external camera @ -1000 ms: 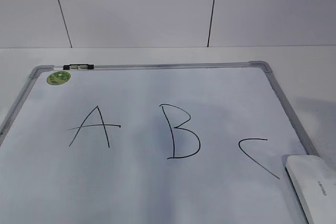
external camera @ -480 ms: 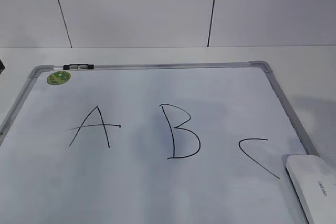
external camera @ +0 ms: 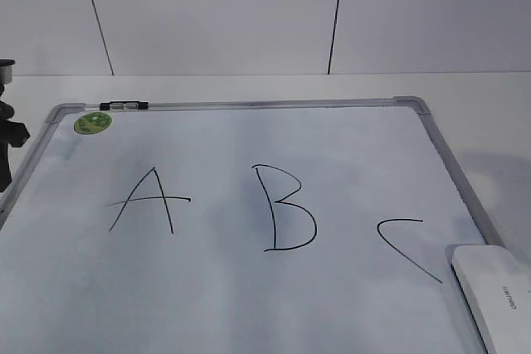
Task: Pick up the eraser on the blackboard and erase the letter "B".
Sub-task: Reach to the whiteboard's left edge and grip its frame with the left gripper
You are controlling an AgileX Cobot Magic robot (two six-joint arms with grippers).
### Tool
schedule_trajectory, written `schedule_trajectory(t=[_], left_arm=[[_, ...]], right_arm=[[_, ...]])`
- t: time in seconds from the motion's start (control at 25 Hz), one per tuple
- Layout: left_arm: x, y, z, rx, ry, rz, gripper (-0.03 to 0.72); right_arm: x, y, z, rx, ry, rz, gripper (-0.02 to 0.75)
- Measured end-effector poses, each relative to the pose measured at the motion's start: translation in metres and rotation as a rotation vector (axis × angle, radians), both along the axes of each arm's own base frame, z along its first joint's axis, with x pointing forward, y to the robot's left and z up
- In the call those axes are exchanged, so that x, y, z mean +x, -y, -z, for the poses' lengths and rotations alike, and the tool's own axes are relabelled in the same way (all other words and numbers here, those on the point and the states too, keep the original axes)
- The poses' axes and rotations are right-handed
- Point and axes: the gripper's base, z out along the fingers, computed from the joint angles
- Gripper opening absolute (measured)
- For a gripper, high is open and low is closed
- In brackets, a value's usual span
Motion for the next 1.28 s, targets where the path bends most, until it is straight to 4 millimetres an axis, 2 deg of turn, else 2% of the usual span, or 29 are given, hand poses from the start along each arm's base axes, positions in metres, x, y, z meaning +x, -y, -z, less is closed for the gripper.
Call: schedule_trajectory(t=[0.36, 0.6, 1.28], left_arm=[[0.005, -0.002, 0.010, 0.008, 0.011, -0.002, 0.238], [0.008, -0.003, 0.027, 0.011, -0.035, -0.002, 0.237], [0.010, -0.003, 0.030, 0.011, -0.032, 0.003, 0.232]], right_arm=[[0.000, 0.000, 0.000, 0.000, 0.000, 0.000, 0.464], [0.000, 0.000, 0.000, 0.000, 0.000, 0.000, 0.463], [0.000, 0.000, 0.000, 0.000, -0.002, 0.000, 0.462]])
